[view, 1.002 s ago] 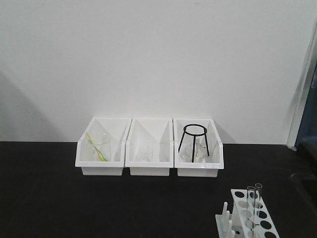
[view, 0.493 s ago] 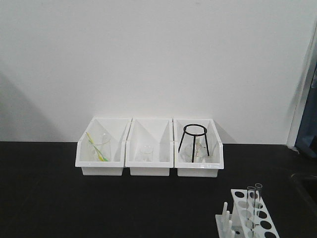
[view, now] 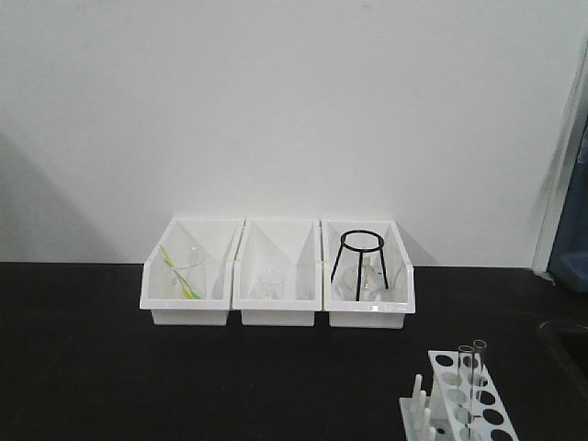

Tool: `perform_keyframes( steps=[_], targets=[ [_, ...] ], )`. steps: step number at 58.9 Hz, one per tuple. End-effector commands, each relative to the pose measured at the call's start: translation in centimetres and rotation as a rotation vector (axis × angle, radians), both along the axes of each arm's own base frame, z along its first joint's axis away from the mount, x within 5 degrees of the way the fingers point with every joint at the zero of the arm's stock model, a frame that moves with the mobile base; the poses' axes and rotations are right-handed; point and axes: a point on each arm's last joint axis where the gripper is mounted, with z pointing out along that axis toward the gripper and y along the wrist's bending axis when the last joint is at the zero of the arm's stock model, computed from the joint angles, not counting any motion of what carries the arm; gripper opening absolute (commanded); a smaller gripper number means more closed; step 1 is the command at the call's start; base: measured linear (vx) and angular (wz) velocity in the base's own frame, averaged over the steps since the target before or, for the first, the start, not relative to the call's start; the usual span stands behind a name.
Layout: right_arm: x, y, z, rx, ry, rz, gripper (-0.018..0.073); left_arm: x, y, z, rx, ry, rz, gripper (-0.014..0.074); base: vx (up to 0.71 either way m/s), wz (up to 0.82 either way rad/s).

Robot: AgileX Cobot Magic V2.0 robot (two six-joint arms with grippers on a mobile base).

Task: Flip and reinsert test tube from rack

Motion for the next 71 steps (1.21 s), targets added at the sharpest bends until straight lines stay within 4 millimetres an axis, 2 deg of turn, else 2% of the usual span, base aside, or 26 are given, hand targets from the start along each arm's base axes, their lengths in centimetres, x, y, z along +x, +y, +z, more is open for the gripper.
perform_keyframes(
  steps=[1, 15, 20, 26, 30, 37, 71],
  targets=[
    [-1.5, -0.1, -0.5, -0.054, -0.048, -0.034, -0.0013, 0.1, -0.1, 0.8, 0.004, -0.099, -0.011, -0.0006, 0.0, 0.0],
    [-5.9, 0.3, -7.3, -0.086, -0.042, -0.004, -0.0012, 0.1, -0.1, 0.8, 0.004, -0.099, -0.011, -0.0006, 0.0, 0.0],
    [-6.6, 0.6, -9.8, -0.057, -0.024, 0.045, -0.0012, 0.1, -0.1, 0.8, 0.004, -0.099, -0.011, -0.0006, 0.0, 0.0],
    [-6.4, 0.7, -12.7, -0.03, 0.024, 0.073, -0.0012, 0.1, -0.1, 0.8, 0.004, -0.098, -0.011, -0.0006, 0.0, 0.0],
    [-6.4, 0.6, -13.3, -0.017, 0.093, 0.067, -0.0012, 0.1, -0.1, 0.8, 0.004, -0.098, -0.011, -0.0006, 0.0, 0.0],
    [-6.4, 0.5, -13.5, -0.038, 0.114, 0.043, -0.0012, 0.1, -0.1, 0.8, 0.004, -0.099, -0.011, -0.0006, 0.0, 0.0],
    [-6.4, 0.4, -13.5, -0.032, 0.115, 0.032, -0.0012, 0.1, -0.1, 0.8, 0.004, -0.099, -0.011, -0.0006, 0.0, 0.0]
  ],
)
